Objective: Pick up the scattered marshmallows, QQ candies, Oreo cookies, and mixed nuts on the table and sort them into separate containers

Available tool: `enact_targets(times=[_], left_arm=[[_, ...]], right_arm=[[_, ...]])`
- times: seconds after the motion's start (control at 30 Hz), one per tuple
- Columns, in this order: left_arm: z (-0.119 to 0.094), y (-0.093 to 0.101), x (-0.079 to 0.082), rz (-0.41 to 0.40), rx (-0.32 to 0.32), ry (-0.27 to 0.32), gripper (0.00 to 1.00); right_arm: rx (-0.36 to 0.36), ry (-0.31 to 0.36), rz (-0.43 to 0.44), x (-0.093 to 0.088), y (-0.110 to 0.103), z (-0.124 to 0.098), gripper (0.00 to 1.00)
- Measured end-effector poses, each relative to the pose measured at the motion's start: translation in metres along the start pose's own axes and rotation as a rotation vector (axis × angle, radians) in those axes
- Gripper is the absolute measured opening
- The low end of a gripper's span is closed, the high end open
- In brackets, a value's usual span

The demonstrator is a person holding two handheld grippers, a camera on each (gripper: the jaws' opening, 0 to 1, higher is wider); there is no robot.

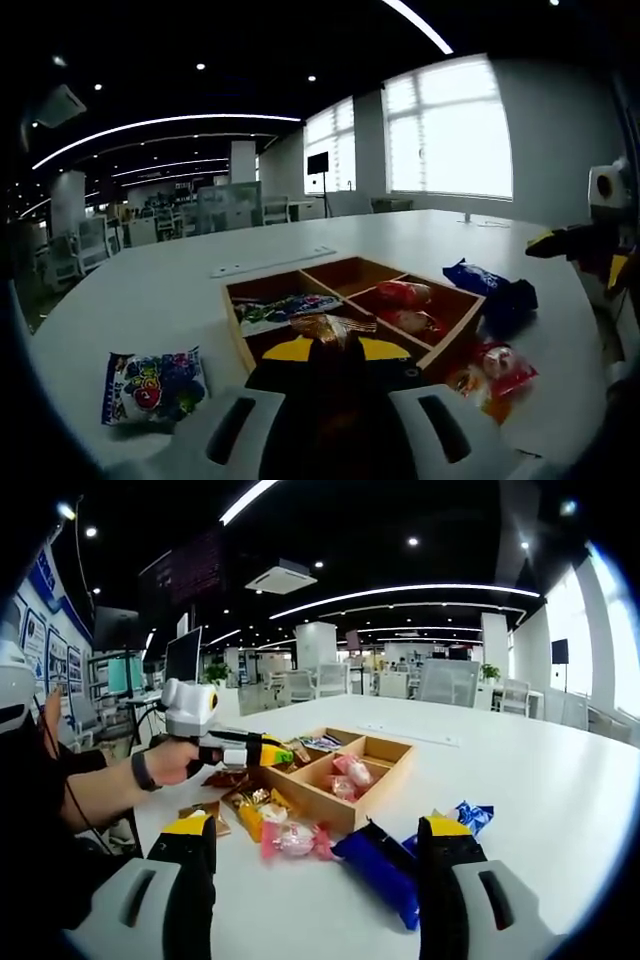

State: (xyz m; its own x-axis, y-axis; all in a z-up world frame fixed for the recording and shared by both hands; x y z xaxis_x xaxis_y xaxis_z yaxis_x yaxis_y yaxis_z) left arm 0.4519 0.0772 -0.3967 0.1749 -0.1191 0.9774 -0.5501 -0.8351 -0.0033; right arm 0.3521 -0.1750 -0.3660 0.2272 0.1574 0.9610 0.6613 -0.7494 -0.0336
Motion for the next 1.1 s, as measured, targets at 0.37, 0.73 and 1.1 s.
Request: enact_targets(times=[0.37,0.73,1.1], left_arm=[[-0.0012,0.0003,0.0006,0.02,0.002,0.002,0.2],[-0.0005,-0.0024,0.0005,0.026,0.0,0.01,0.23],[0.0026,-0.0076,0.0002,0.027,0.012,0.015,0.28]], right_arm=[[0.009,-0.007,-0.007,-0.0009,-0.0015,0.0022,0.78],[0.009,-0.006,-0.011,0.0007,-0.0009,0.0019,0.78],[0.008,-0.008,-0.008,-0.0013,-0.0002,0.002,0.78]])
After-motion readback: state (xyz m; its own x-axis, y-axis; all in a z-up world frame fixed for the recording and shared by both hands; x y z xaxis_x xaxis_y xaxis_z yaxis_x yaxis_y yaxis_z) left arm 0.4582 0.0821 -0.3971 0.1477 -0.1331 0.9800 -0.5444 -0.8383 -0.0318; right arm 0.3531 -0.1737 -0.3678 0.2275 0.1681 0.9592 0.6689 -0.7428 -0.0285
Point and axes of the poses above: the point that each gripper's makers call its tool centre point, and the gripper's own axes: z roughly forward along the fingers, y roughly to its right, x roughly out of its top, the point moved 7 cm from there along -z, roughly backward along the fingers, and after that the axes turned 2 degrees about -x, right-handed, at the moved point
